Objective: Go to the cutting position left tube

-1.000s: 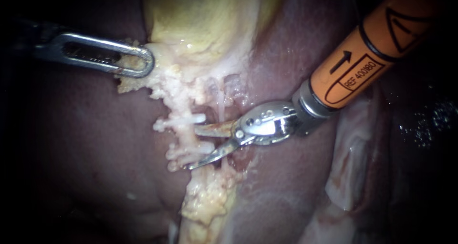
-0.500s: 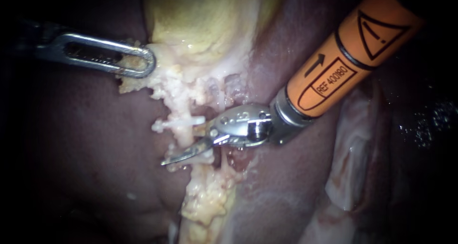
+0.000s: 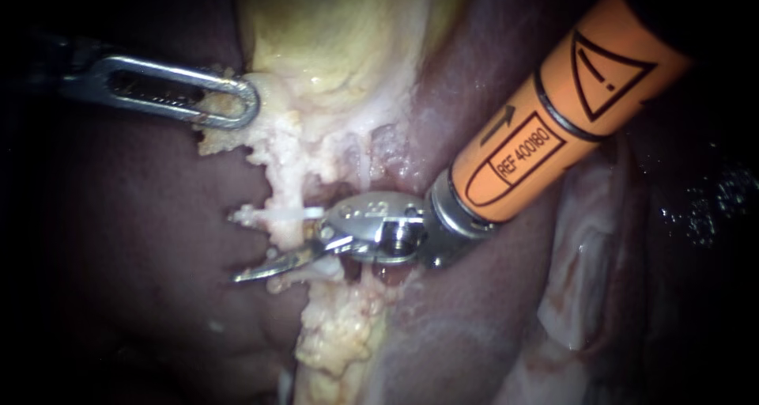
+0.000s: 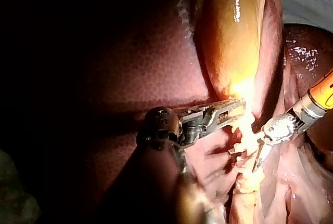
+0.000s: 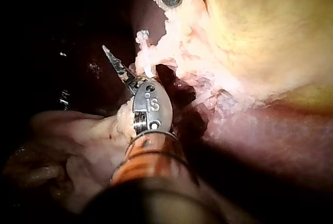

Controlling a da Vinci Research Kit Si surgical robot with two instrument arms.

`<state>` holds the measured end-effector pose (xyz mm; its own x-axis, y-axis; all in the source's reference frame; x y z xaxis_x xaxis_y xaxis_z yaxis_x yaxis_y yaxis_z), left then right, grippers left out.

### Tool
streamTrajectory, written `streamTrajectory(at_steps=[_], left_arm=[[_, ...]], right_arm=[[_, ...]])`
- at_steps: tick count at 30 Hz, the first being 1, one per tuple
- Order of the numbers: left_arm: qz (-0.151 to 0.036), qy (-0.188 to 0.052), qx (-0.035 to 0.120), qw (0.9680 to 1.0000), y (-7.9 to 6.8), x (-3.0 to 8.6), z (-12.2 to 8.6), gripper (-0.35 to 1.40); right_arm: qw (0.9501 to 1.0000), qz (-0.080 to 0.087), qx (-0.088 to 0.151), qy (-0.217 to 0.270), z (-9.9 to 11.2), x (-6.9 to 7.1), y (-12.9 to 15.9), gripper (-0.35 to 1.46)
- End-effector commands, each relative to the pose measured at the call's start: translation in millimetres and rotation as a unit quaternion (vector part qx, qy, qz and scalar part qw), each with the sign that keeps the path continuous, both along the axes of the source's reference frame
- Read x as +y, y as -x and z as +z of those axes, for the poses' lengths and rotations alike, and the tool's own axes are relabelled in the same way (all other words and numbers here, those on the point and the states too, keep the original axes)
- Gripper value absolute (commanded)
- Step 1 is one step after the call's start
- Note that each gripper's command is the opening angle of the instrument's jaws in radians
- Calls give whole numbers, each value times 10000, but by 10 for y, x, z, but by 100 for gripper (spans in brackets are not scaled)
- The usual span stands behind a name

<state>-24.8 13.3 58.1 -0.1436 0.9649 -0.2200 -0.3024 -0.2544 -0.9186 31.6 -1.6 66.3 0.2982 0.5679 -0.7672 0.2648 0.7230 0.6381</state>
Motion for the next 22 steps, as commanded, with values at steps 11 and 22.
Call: streamTrajectory(at_steps=[11, 22], left_arm=[[5, 0, -5, 10000, -1, 1, 1, -35], [5, 0, -5, 10000, -1, 1, 2, -35]], right_arm=[[9998, -21, 186, -68, -28, -15, -9, 135], [9998, -18, 173, -94, -25, -13, -8, 135]])
